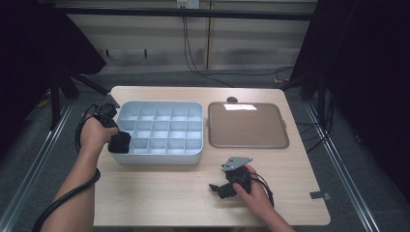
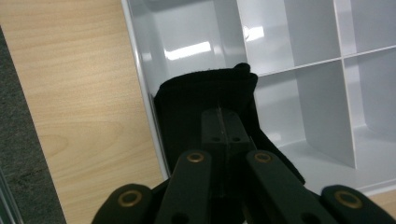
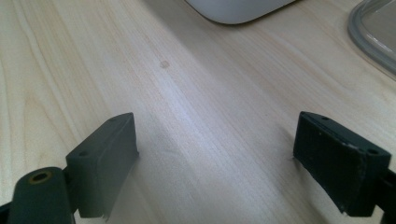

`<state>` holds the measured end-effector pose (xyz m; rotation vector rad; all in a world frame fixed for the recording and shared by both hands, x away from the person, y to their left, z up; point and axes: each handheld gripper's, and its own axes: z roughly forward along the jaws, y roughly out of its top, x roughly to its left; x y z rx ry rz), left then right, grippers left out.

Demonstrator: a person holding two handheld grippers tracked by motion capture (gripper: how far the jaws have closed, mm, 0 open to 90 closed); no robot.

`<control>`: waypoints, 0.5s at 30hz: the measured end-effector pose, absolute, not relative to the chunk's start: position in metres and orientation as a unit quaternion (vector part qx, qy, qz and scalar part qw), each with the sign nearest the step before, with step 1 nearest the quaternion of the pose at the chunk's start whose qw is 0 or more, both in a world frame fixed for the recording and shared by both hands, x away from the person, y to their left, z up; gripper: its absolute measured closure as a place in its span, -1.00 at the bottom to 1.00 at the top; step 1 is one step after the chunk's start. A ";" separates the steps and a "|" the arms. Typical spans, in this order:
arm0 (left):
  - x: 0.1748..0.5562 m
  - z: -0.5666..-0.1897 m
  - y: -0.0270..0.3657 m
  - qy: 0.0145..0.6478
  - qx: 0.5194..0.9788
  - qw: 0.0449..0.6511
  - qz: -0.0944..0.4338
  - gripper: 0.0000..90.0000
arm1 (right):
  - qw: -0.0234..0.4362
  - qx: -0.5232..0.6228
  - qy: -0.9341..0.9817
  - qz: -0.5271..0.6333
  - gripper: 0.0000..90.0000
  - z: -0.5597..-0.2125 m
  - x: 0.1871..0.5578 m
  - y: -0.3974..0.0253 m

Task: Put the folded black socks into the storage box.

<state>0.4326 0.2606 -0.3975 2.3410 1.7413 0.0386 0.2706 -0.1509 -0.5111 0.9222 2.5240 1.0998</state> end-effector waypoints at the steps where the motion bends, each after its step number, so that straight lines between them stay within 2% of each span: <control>1: 0.432 -0.398 0.261 0.593 0.797 0.113 0.013 1.00 | 0.119 0.315 0.863 0.376 -0.71 -0.511 0.271 -0.151; 15: 0.431 -0.395 0.262 0.590 0.800 0.107 0.018 1.00 | 0.119 0.314 0.863 0.377 -0.71 -0.511 0.271 -0.151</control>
